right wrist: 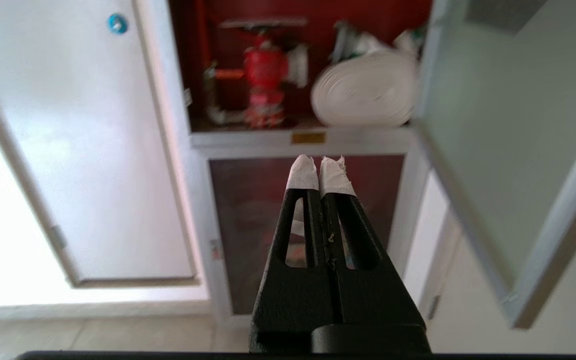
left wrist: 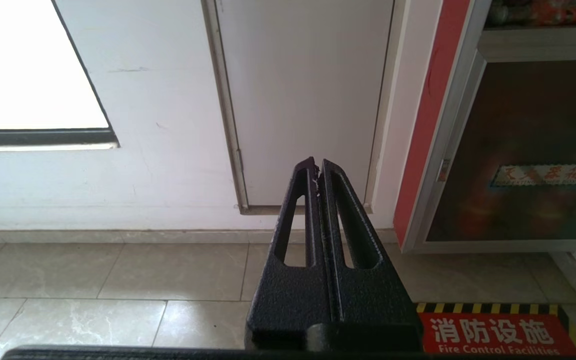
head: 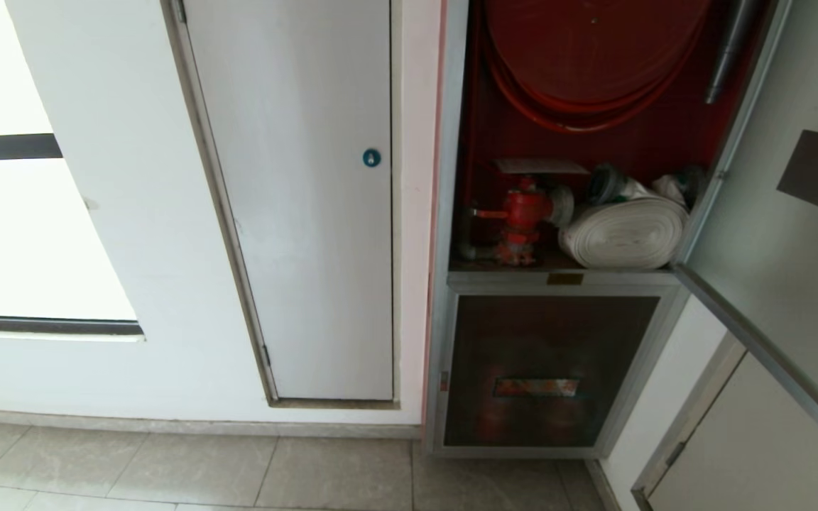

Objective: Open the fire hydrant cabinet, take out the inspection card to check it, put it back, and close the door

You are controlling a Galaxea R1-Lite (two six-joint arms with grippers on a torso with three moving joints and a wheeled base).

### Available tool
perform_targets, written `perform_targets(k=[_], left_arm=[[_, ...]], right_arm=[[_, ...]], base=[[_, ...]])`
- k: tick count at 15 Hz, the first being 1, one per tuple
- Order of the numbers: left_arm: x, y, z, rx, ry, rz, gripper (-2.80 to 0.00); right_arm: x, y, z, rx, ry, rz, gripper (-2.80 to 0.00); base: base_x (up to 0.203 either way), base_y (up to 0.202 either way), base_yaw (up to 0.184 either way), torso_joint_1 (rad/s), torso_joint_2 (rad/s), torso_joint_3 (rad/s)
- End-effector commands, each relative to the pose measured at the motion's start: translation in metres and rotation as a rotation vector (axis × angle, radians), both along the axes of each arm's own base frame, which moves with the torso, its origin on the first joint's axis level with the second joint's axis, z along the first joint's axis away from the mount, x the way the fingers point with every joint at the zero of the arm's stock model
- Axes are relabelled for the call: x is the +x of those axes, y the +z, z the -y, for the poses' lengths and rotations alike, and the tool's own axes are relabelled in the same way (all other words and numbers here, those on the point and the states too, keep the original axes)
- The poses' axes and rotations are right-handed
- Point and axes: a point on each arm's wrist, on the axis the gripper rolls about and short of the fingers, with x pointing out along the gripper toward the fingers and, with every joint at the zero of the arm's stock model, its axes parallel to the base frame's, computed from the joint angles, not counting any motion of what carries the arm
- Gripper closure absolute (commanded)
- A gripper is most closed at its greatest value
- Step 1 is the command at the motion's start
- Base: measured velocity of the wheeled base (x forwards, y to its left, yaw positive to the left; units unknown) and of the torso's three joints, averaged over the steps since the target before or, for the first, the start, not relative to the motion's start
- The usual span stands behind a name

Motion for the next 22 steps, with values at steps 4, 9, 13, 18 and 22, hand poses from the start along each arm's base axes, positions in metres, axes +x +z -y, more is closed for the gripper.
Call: perform_targets(k=[4, 9, 13, 18, 22], left_arm=[[0.001, -0.004, 0.0, 0.0, 0.0, -0.014, 0.0], [0.001, -0.004, 0.0, 0.001, 0.0, -0.015, 0.0], [0.001, -0.003, 0.0, 0.0, 0.0, -0.013, 0.0], [0.001, -0.004, 0.0, -0.001, 0.0, -0.015, 0.0], [0.001, -0.004, 0.0, 0.001, 0.0, -0.015, 0.0]], right_arm=[[0.017, 0.054, 0.005, -0.092, -0.239, -0.028, 0.0], [0.045, 0.089, 0.009, -0.073, -0.45, -0.081, 0.0], [0.077, 0.124, 0.016, -0.042, -0.645, -0.009, 0.0], [0.109, 0.124, 0.042, -0.024, -0.887, -0.032, 0.0], [0.118, 0.112, 0.058, 0.033, -0.994, -0.068, 0.0]], base=[[0.0, 0.0, 0.0, 0.0, 0.0, 0.0], [0.0, 0.0, 0.0, 0.0, 0.0, 0.0], [0.0, 0.0, 0.0, 0.0, 0.0, 0.0], [0.0, 0.0, 0.0, 0.0, 0.0, 0.0], [0.0, 0.0, 0.0, 0.0, 0.0, 0.0]])
